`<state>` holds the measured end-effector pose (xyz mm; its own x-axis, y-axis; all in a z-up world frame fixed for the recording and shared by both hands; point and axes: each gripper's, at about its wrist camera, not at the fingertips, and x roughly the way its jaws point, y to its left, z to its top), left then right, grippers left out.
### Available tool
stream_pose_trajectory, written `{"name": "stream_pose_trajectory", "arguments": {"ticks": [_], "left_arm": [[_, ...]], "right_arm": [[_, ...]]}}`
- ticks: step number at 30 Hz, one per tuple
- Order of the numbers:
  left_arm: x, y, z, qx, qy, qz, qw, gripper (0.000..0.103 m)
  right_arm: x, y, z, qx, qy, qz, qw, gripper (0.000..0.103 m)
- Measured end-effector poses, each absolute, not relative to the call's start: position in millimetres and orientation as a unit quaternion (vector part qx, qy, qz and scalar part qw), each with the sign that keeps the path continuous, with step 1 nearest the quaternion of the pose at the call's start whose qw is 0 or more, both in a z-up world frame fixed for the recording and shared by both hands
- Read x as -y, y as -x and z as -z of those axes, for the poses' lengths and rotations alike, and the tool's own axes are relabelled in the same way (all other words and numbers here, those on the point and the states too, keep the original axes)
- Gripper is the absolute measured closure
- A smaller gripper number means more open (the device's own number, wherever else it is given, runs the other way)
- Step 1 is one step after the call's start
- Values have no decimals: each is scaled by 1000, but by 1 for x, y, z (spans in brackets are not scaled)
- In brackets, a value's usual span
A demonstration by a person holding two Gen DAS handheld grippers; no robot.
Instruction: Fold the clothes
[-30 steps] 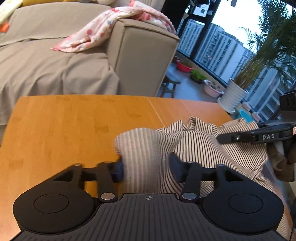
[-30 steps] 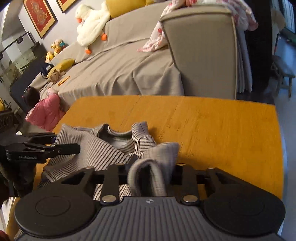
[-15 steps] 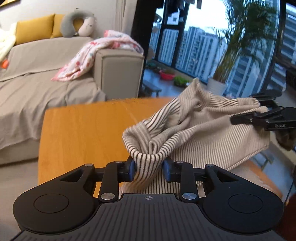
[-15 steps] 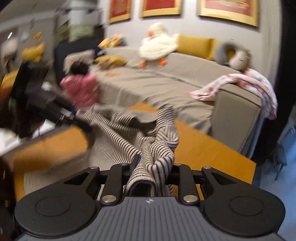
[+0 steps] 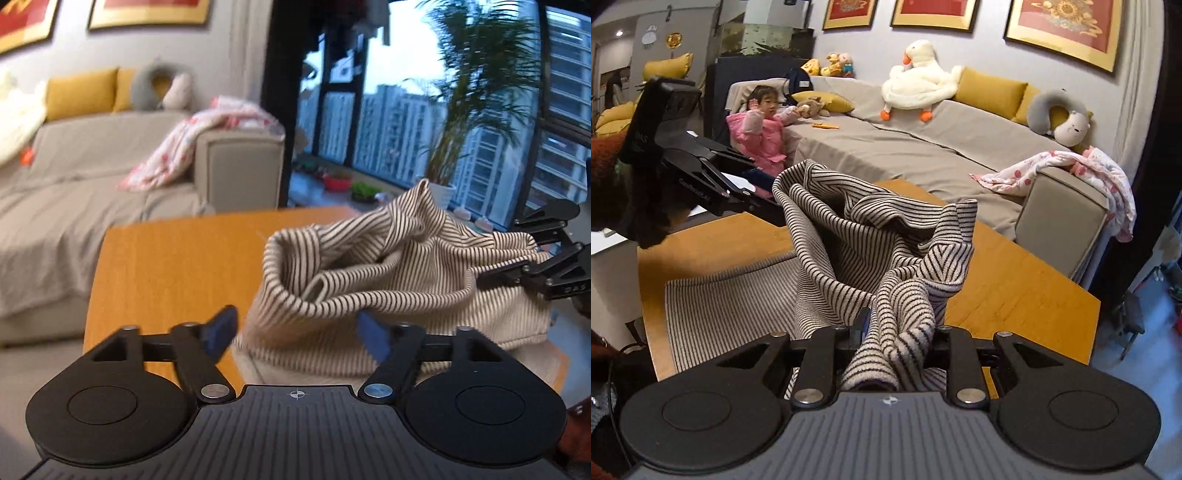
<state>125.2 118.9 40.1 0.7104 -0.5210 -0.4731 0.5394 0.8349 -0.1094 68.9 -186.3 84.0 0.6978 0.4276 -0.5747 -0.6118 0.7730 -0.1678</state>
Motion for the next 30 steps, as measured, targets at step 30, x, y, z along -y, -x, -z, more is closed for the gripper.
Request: {"name": "stream_pose_trajectory", "arguments": {"ticks": [30], "left_arm": [[-81,-295,12,-356,1,203,912,14]], "right_arm": [[257,-223,-46,-285,89,-143,944,53]]}}
